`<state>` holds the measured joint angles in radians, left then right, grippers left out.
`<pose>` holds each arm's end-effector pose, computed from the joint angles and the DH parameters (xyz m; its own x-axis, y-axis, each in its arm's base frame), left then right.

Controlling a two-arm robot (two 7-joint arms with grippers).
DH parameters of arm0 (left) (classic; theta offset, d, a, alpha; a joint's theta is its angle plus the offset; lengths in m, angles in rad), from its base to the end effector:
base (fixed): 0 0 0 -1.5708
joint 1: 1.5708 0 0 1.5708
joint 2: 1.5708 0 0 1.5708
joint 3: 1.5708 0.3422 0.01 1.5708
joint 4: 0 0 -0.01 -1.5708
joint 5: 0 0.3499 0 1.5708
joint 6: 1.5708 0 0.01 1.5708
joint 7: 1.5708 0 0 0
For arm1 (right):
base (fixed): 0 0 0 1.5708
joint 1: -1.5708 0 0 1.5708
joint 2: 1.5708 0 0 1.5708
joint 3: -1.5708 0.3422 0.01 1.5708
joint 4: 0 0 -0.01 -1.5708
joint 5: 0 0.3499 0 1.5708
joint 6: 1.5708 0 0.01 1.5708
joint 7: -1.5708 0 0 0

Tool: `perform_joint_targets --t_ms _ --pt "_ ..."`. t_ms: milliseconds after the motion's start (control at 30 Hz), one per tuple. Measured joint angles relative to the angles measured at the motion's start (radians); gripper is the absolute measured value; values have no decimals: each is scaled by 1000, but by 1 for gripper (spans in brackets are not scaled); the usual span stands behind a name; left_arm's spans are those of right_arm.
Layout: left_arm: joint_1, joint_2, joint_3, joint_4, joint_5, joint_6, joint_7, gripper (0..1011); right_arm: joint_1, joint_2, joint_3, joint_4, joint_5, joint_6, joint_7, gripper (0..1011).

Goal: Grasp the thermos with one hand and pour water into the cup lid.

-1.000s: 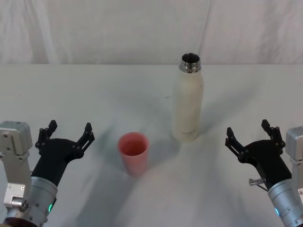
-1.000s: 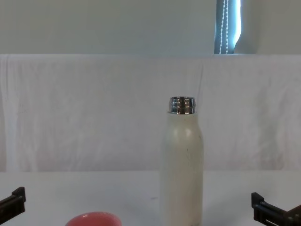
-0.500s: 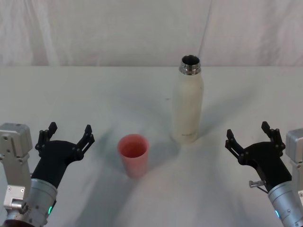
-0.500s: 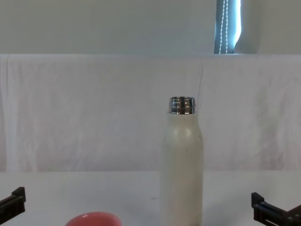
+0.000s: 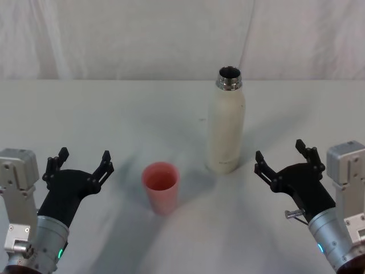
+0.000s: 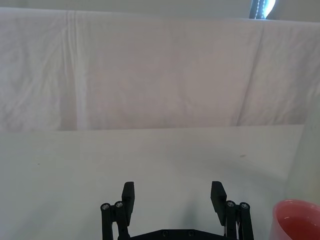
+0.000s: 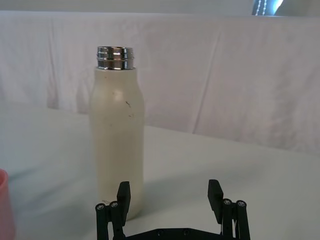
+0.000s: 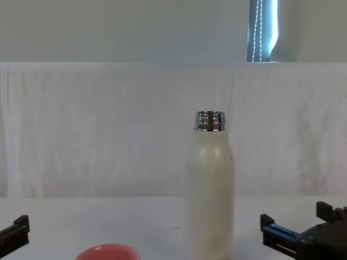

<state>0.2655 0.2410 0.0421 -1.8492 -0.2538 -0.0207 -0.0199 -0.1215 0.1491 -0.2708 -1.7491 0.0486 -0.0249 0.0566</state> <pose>0.2805 0.0457 -0.3343 0.1245 0.9917 -0.0326 -0.9921 0.1240 -0.0175 0.3137 0.0540 -0.3398 0.3387 -0.9387 0.0637 0.9389 0.3416 0.0416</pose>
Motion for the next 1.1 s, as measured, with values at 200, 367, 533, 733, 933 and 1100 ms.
perform_joint_targets --t_ms 200,367,533,733,933,1100 --pt "0 0 0 0 0 0 0 1001 20 -17 -2 15 -8 8 25 1001" --pt "0 0 0 0 0 0 0 1001 40 -34 -1 37 -18 14 45 1001" --pt "0 0 0 0 0 0 0 1001 65 -48 -4 57 -32 24 59 1001" --pt "0 0 0 0 0 0 0 1001 94 -61 -9 75 -41 33 71 1001" --pt "0 0 0 0 0 0 0 1001 114 -71 -14 90 -40 42 84 1001" --pt "0 0 0 0 0 0 0 1001 134 -77 -21 105 -37 50 95 1001"
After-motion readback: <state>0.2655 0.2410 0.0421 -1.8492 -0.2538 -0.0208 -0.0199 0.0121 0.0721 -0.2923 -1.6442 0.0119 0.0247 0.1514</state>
